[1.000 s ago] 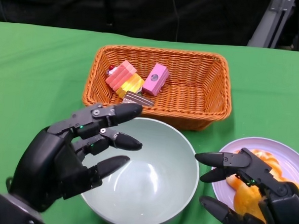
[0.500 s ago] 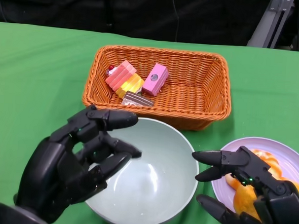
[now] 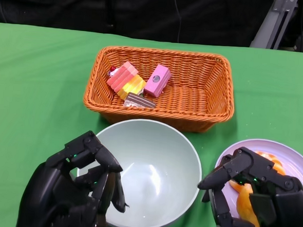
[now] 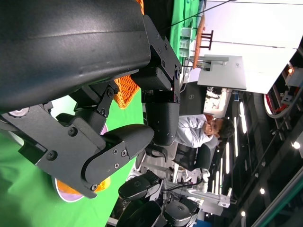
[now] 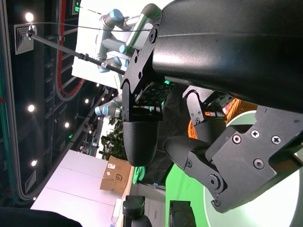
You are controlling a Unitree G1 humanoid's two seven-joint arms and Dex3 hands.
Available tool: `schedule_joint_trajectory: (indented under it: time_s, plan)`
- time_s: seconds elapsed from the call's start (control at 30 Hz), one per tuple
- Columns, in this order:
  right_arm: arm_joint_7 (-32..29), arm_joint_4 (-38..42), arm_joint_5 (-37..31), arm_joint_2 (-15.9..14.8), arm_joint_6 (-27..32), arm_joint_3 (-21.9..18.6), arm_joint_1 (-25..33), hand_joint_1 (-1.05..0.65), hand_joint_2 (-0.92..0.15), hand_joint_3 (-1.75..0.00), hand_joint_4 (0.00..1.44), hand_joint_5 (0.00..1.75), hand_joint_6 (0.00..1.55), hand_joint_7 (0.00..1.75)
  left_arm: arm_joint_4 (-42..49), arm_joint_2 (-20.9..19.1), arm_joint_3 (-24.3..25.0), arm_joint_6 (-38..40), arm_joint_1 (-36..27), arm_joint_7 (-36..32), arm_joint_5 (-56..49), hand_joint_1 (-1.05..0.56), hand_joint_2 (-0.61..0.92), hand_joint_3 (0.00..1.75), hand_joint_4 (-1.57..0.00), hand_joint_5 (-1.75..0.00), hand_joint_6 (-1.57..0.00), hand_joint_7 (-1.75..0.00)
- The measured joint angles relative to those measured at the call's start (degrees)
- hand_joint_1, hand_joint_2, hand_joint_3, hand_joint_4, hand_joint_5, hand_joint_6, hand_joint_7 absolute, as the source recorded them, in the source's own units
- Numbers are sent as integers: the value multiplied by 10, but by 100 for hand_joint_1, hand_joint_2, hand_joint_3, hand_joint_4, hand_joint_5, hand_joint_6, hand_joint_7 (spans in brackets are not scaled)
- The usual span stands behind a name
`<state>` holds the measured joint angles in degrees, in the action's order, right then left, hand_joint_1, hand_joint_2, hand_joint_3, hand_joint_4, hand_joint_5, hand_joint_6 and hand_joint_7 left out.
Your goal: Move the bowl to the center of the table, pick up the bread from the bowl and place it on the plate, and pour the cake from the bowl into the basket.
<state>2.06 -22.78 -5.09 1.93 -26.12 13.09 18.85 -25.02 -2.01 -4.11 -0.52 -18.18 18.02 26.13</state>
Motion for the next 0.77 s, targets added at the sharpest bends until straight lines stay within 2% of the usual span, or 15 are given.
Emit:
schedule_joint_trajectory:
  time_s: [0.3,0.33,0.43,0.53,0.77]
  plan:
    - [-2,9,-4,-2,-8,-4,9,-6,-37,-139,82,169,76,140,25,5,-4,-68,-29,22,-28,-15,37,149,-89,-173,-80,-154]
    - [-2,10,-4,-2,-9,-4,10,-6,-37,-139,82,169,76,139,28,6,-4,-74,-29,25,-28,-15,42,139,-90,-171,-81,-153]
    - [-1,13,-3,-3,-16,-5,11,-6,-37,-139,83,168,76,139,35,6,-6,-83,-30,30,-28,-15,45,131,-90,-170,-81,-152]
    - [0,17,2,-5,-18,-8,11,-7,-37,-138,83,167,77,138,45,9,-7,-94,-30,37,-27,-14,43,138,-89,-170,-81,-150]
    - [1,24,7,-7,-24,-17,14,-7,-38,-135,85,164,78,136,63,10,-6,-114,-24,48,-28,-13,44,137,-89,-167,-82,-147]
